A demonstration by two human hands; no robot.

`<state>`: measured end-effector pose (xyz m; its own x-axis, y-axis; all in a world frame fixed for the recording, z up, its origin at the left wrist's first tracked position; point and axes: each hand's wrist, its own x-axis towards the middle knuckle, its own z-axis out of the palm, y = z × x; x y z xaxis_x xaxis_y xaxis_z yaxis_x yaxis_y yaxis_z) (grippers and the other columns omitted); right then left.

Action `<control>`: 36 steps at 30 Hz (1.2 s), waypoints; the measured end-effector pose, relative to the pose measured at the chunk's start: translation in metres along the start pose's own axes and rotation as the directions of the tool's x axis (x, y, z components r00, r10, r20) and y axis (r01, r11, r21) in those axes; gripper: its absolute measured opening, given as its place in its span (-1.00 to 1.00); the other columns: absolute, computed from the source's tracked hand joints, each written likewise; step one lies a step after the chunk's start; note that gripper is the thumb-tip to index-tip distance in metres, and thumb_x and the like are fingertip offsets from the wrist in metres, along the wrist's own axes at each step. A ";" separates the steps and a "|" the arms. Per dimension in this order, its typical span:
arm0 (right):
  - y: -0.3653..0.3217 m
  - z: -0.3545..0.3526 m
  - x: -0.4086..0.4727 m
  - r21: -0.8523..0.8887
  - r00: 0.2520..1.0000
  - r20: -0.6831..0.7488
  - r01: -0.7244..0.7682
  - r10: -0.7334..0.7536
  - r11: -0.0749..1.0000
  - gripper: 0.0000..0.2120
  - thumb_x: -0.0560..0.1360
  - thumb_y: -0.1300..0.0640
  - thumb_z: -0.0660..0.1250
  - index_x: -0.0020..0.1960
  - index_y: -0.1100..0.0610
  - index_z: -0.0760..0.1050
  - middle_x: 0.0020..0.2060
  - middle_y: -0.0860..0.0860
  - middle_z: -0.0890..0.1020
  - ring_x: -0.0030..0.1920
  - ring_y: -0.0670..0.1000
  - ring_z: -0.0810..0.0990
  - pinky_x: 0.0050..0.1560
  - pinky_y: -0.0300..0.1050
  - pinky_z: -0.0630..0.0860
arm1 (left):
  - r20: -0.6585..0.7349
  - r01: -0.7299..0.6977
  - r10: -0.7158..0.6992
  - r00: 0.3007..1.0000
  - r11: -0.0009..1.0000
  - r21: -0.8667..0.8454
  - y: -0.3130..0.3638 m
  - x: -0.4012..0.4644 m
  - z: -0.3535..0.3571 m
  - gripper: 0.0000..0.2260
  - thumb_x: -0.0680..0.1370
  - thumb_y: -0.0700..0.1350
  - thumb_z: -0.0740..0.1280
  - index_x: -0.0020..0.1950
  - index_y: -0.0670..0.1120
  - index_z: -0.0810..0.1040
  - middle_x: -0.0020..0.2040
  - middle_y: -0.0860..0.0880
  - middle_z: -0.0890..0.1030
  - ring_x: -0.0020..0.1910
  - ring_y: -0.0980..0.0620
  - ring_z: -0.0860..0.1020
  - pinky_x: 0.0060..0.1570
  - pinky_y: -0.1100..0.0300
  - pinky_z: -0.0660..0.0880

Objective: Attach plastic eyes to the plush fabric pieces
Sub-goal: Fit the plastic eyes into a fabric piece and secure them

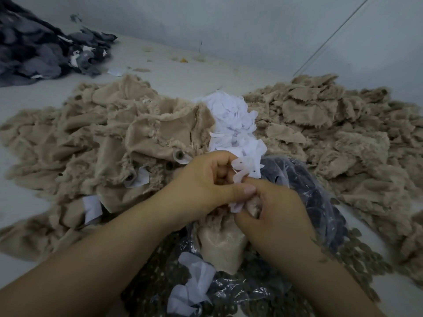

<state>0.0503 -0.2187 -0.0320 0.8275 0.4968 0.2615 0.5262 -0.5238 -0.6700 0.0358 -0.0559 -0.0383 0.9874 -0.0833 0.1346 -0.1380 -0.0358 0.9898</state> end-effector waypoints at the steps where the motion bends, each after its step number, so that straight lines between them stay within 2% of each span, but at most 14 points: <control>1: 0.000 0.000 0.000 -0.005 1.000 -0.007 0.008 -0.008 1.000 -0.83 0.43 0.26 0.41 -0.19 0.01 0.55 -0.48 -0.16 0.48 -0.33 -0.30 0.53 -0.32 -0.50 0.37 | -0.001 0.004 -0.004 1.000 1.000 0.008 0.000 -0.001 0.001 -0.82 0.48 -0.32 0.45 0.05 -0.21 0.58 -0.07 -0.27 0.68 -0.10 -0.19 0.67 -0.04 -0.01 0.64; 3: 0.000 0.001 -0.001 0.014 0.999 -0.039 0.007 -0.007 1.000 -0.83 0.42 0.28 0.43 -0.06 0.05 0.65 -0.46 -0.17 0.54 -0.29 -0.31 0.55 -0.30 -0.52 0.39 | -0.071 0.012 -0.010 0.997 1.000 0.025 -0.001 -0.001 0.001 -0.81 0.46 -0.38 0.44 0.01 -0.18 0.59 -0.08 -0.28 0.67 -0.11 -0.19 0.66 -0.03 -0.05 0.62; 6: 0.000 0.000 -0.002 0.012 0.999 -0.045 0.014 -0.014 1.000 -0.78 0.43 0.28 0.45 0.03 0.05 0.69 -0.49 -0.30 0.54 -0.45 -0.33 0.51 -0.41 -0.53 0.35 | -0.193 0.015 -0.018 0.981 1.000 -0.017 0.000 0.001 -0.003 -0.80 0.47 -0.42 0.40 -0.09 -0.13 0.62 -0.16 -0.22 0.67 -0.21 -0.04 0.63 -0.16 0.16 0.61; 11: 0.004 -0.001 0.000 0.008 0.997 -0.037 -0.066 0.066 0.998 -0.63 0.46 0.18 0.47 0.25 0.01 0.61 -0.49 -0.26 0.48 -0.37 -0.40 0.50 -0.33 -0.56 0.36 | -0.142 0.105 -0.132 0.981 0.978 -0.182 0.004 0.000 -0.010 -0.78 0.56 -0.40 0.26 -0.12 -0.18 0.65 -0.34 -0.15 0.60 -0.45 0.02 0.51 -0.44 0.24 0.48; 13: 0.003 -0.002 0.000 0.023 0.995 -0.028 -0.090 0.091 0.996 -0.51 0.46 0.13 0.47 0.37 -0.04 0.52 -0.36 -0.26 0.52 -0.27 -0.37 0.53 -0.23 -0.56 0.39 | -0.183 0.103 -0.115 0.976 0.992 -0.076 0.002 -0.001 -0.010 -0.79 0.60 -0.30 0.28 -0.12 -0.14 0.68 -0.44 -0.03 0.55 -0.50 0.11 0.45 -0.48 0.31 0.40; 16: 0.000 -0.003 -0.001 0.051 0.996 -0.016 -0.085 0.086 0.995 -0.38 0.46 0.12 0.48 0.47 -0.10 0.38 -0.45 -0.13 0.55 -0.43 -0.27 0.51 -0.34 -0.50 0.40 | -0.209 0.071 -0.051 0.977 0.994 0.088 0.000 -0.002 -0.007 -0.80 0.59 -0.24 0.33 -0.14 -0.04 0.71 -0.43 0.08 0.59 -0.47 0.23 0.48 -0.43 0.42 0.39; 18: -0.001 -0.004 -0.002 0.073 0.997 -0.015 -0.073 0.075 0.995 -0.30 0.47 0.12 0.47 0.53 -0.12 0.28 -0.34 -0.21 0.58 -0.50 -0.20 0.47 -0.42 -0.44 0.40 | -0.200 0.065 -0.029 0.979 0.983 0.173 -0.001 -0.003 -0.006 -0.80 0.58 -0.22 0.36 -0.14 0.00 0.72 -0.36 -0.03 0.66 -0.41 0.21 0.53 -0.38 0.42 0.43; 22: 0.000 -0.005 -0.002 0.090 0.999 -0.002 -0.045 0.045 0.995 -0.11 0.50 0.11 0.45 0.59 -0.28 -0.03 -0.50 -0.15 0.50 -0.55 -0.12 0.39 -0.55 -0.35 0.31 | -0.141 0.049 0.002 0.990 0.934 0.353 0.001 -0.003 -0.009 -0.86 0.57 -0.18 0.39 -0.13 -0.07 0.73 -0.29 -0.19 0.66 -0.39 0.02 0.54 -0.37 0.23 0.47; 24: -0.001 -0.005 -0.003 0.075 1.000 0.002 -0.003 0.003 0.997 -0.12 0.52 0.13 0.44 0.59 -0.29 -0.04 -0.51 -0.15 0.48 -0.55 -0.12 0.38 -0.54 -0.38 0.29 | -0.075 0.013 0.025 0.997 0.884 0.467 0.003 -0.001 -0.009 -0.85 0.58 -0.18 0.37 -0.12 -0.18 0.70 -0.30 -0.21 0.64 -0.36 -0.10 0.57 -0.36 0.14 0.49; 26: 0.001 -0.004 -0.002 0.060 1.000 -0.009 0.000 0.000 0.998 -0.28 0.50 0.15 0.45 0.55 -0.17 0.23 -0.56 -0.17 0.46 -0.55 -0.16 0.41 -0.51 -0.43 0.31 | -0.032 -0.014 0.035 0.999 0.858 0.513 0.005 -0.001 -0.009 -0.85 0.59 -0.17 0.36 -0.07 -0.18 0.70 -0.28 -0.19 0.65 -0.33 -0.12 0.59 -0.32 0.08 0.51; 29: 0.004 -0.002 0.000 0.033 0.997 -0.079 0.028 -0.025 0.999 -0.62 0.45 0.25 0.47 0.23 0.00 0.64 -0.60 -0.26 0.44 -0.52 -0.30 0.47 -0.46 -0.53 0.30 | -0.002 -0.027 0.033 0.999 0.856 0.517 0.006 -0.001 -0.009 -0.90 0.56 -0.14 0.39 -0.01 -0.09 0.71 -0.29 -0.09 0.67 -0.37 0.02 0.58 -0.33 0.12 0.52; 31: 0.004 -0.002 0.000 0.029 0.994 -0.101 0.039 -0.036 0.999 -0.71 0.45 0.28 0.47 0.09 -0.02 0.70 -0.60 -0.34 0.45 -0.53 -0.30 0.46 -0.50 -0.53 0.28 | 0.001 -0.023 0.027 1.000 0.874 0.485 0.005 -0.002 -0.011 -0.94 0.54 -0.14 0.42 0.00 -0.06 0.66 -0.38 0.01 0.61 -0.42 0.05 0.53 -0.38 0.08 0.49; 33: 0.008 -0.002 0.001 0.054 0.994 -0.114 0.006 0.000 0.999 -0.79 0.45 0.27 0.48 -0.04 -0.02 0.73 -0.59 -0.32 0.48 -0.54 -0.28 0.46 -0.52 -0.51 0.28 | -0.015 -0.012 0.020 1.000 0.906 0.423 0.005 -0.004 -0.015 -0.87 0.52 -0.18 0.45 0.03 -0.05 0.57 -0.44 0.06 0.54 -0.45 0.11 0.46 -0.40 0.22 0.41; 36: 0.012 0.000 0.002 0.072 0.991 -0.126 -0.044 0.053 0.996 -0.84 0.43 0.27 0.48 -0.14 0.01 0.72 -0.57 -0.22 0.53 -0.57 -0.22 0.46 -0.56 -0.46 0.28 | -0.026 0.012 -0.004 1.000 0.943 0.333 0.009 -0.008 -0.024 -0.86 0.47 -0.24 0.48 -0.05 -0.08 0.57 -0.36 -0.05 0.62 -0.37 -0.09 0.56 -0.29 0.09 0.54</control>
<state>0.0585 -0.2238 -0.0400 0.8723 0.3770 0.3114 0.4738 -0.4941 -0.7290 0.0281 -0.0314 -0.0292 0.9896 -0.0568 0.1319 -0.1436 -0.3663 0.9193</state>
